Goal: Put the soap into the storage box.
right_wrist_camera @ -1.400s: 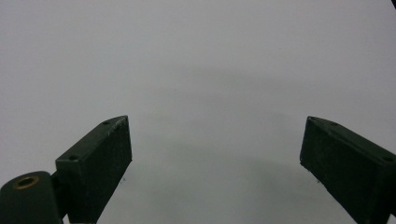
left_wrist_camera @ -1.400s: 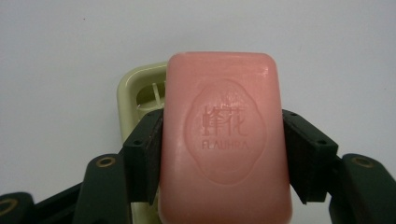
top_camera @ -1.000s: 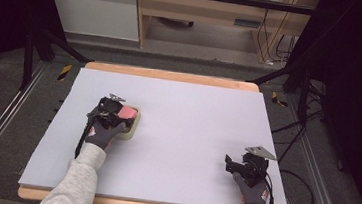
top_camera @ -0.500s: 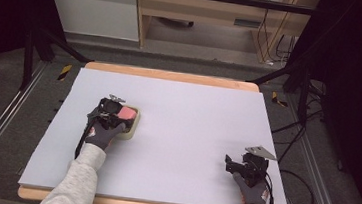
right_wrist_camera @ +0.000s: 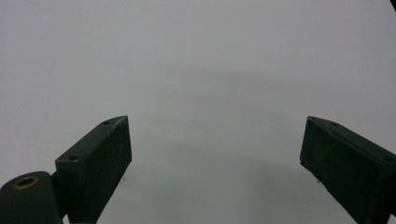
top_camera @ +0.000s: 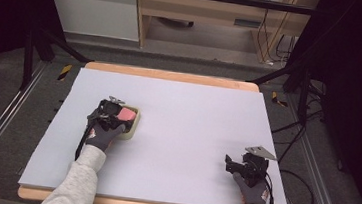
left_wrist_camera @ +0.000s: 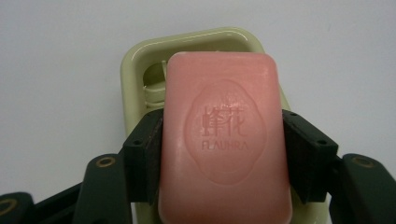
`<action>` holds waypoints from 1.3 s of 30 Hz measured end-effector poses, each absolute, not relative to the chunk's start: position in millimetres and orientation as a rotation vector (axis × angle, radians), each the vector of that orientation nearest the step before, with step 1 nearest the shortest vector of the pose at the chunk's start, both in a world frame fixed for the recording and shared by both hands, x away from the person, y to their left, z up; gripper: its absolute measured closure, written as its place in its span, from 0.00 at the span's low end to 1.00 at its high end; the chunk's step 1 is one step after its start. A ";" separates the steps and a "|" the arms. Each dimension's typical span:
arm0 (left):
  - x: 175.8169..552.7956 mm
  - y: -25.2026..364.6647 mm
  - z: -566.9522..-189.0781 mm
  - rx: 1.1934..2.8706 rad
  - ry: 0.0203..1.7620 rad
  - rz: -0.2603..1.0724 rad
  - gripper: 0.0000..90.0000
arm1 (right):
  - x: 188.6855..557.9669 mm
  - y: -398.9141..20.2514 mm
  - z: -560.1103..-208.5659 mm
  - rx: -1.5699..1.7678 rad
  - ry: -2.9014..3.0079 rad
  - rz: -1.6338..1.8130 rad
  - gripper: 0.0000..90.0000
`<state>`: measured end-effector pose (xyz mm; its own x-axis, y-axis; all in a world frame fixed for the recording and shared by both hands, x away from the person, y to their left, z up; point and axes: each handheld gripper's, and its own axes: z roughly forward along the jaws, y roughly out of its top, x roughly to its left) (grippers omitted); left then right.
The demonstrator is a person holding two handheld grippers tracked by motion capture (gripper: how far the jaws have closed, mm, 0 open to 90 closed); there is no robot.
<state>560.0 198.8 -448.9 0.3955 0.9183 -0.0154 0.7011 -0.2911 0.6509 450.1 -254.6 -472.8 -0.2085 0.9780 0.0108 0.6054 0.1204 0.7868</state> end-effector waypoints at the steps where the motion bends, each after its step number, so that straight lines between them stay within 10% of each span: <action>1: 560.0 198.8 -448.9 2.082 1.379 0.492 0.41 | 450.1 -254.6 -472.8 1.528 1.878 0.924 0.10; 39: 507.4 232.0 -420.0 1.979 1.218 0.493 0.24 | 449.3 -258.1 -472.1 1.554 1.850 0.913 0.08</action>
